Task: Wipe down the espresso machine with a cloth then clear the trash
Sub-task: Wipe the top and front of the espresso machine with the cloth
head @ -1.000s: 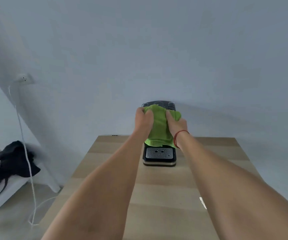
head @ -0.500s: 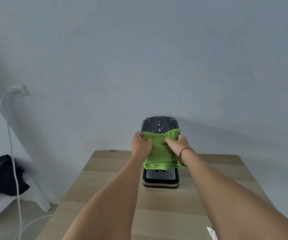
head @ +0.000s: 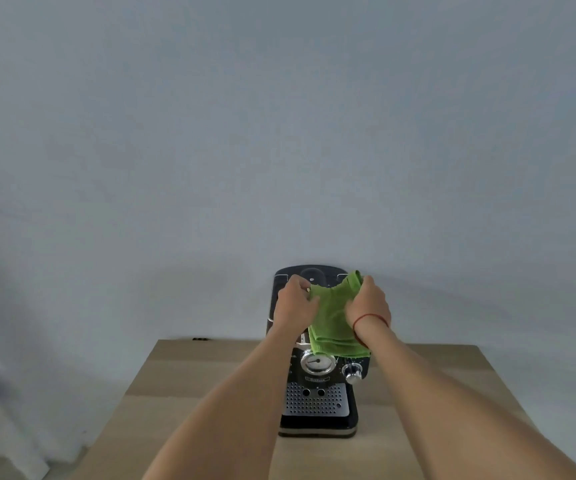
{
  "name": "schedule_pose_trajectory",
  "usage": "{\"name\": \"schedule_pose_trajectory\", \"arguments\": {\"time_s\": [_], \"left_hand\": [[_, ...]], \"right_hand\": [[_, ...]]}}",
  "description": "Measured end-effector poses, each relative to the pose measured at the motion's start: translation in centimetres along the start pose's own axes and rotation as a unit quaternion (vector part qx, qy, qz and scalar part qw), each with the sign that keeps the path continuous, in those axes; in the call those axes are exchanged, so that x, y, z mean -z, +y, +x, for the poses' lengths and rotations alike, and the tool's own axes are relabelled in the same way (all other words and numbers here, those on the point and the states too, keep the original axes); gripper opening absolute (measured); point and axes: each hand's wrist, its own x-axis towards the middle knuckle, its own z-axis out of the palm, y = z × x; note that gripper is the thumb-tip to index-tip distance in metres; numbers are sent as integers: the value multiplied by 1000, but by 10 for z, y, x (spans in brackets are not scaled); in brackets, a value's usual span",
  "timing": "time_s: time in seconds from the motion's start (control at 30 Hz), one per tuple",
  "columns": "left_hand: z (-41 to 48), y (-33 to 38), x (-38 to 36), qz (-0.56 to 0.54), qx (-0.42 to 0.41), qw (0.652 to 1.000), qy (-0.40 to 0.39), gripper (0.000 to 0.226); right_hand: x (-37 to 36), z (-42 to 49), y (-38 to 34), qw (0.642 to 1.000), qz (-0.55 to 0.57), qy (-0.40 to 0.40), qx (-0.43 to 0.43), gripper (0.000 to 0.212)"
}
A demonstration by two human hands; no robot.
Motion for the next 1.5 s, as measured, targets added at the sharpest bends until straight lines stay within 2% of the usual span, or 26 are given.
{"name": "schedule_pose_trajectory", "arguments": {"time_s": [0.1,0.13,0.2,0.27,0.33,0.5,0.63,0.7,0.8,1.0,1.2,1.5], "left_hand": [[8,-10,5,29,-16,999,42,27],[11,-14,8,39,-14,997,62,26],[17,-22,15,69,-6,993,93,26],[23,-29,19,90,14,991,95,31],[28,-34,21,87,45,993,71,39],[40,-37,14,49,89,995,5,51],[58,-36,12,49,90,995,-11,45],[71,-38,11,48,95,994,-11,46],[84,-45,5,33,109,993,-20,45],[99,-55,-2,-5,155,987,-31,44],[101,-60,-3,-8,161,986,-34,42],[90,-54,4,8,160,987,-33,45]], "right_hand": [[-13,-1,0,988,-112,34,102,61],[-16,-2,0,982,-122,38,142,61],[-24,-5,-2,975,-101,-8,198,55],[-32,-8,-3,971,-105,-86,198,57],[-40,-6,0,960,-158,-120,199,65],[-42,8,-2,970,-136,-86,183,31],[-52,18,2,975,-142,-27,167,26],[-58,26,-2,979,-119,-39,162,25],[-70,43,-10,977,-83,-90,172,38],[-87,74,-24,983,-23,-91,157,47],[-95,89,-29,977,-47,-121,170,52],[-89,67,-19,950,-164,-180,196,57]]}}
